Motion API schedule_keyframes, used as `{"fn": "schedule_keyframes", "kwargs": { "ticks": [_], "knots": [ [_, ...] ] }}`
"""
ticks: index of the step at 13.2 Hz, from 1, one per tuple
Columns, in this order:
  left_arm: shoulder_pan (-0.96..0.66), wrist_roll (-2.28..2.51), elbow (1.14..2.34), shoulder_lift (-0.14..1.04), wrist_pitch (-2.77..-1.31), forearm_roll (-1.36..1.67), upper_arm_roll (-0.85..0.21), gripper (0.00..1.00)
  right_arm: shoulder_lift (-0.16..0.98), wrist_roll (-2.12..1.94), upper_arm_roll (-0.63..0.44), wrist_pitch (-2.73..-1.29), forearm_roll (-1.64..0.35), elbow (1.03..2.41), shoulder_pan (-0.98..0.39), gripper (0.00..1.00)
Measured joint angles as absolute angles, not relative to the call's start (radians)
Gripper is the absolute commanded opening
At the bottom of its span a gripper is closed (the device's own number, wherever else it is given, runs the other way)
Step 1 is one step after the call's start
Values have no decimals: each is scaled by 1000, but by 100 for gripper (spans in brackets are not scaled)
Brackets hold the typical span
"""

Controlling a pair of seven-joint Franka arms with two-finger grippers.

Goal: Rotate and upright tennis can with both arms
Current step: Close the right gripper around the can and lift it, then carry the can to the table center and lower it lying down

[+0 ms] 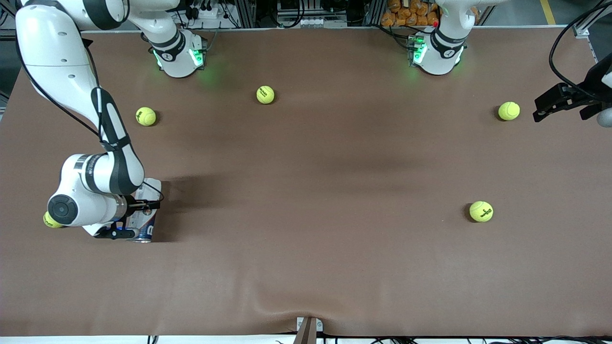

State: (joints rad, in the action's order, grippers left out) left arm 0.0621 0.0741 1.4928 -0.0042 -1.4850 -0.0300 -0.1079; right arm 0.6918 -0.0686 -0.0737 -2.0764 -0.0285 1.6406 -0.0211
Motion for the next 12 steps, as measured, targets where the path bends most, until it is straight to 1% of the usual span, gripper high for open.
{"fn": "schedule_keyframes", "kwargs": {
  "ticks": [1,4,7,8,12],
  "knots": [
    [68,74,1493,-4,-1485,-30,-108,100,700,-93,-73,-2102,-29,1641,-21,59],
    [70,74,1497,0,-1485,-30,-109,100,702,-188,-73,-2119,-30,1635,-21,60],
    [70,74,1497,5,-1485,-30,-112,100,695,-375,-61,-2147,-32,1610,-34,62],
    [69,74,1498,9,-1485,-30,-113,100,685,-442,-52,-2149,-32,1595,-54,65],
    [70,74,1499,33,-1486,-30,-113,100,643,-636,-33,-2149,-33,1521,-216,65]
  ]
}}
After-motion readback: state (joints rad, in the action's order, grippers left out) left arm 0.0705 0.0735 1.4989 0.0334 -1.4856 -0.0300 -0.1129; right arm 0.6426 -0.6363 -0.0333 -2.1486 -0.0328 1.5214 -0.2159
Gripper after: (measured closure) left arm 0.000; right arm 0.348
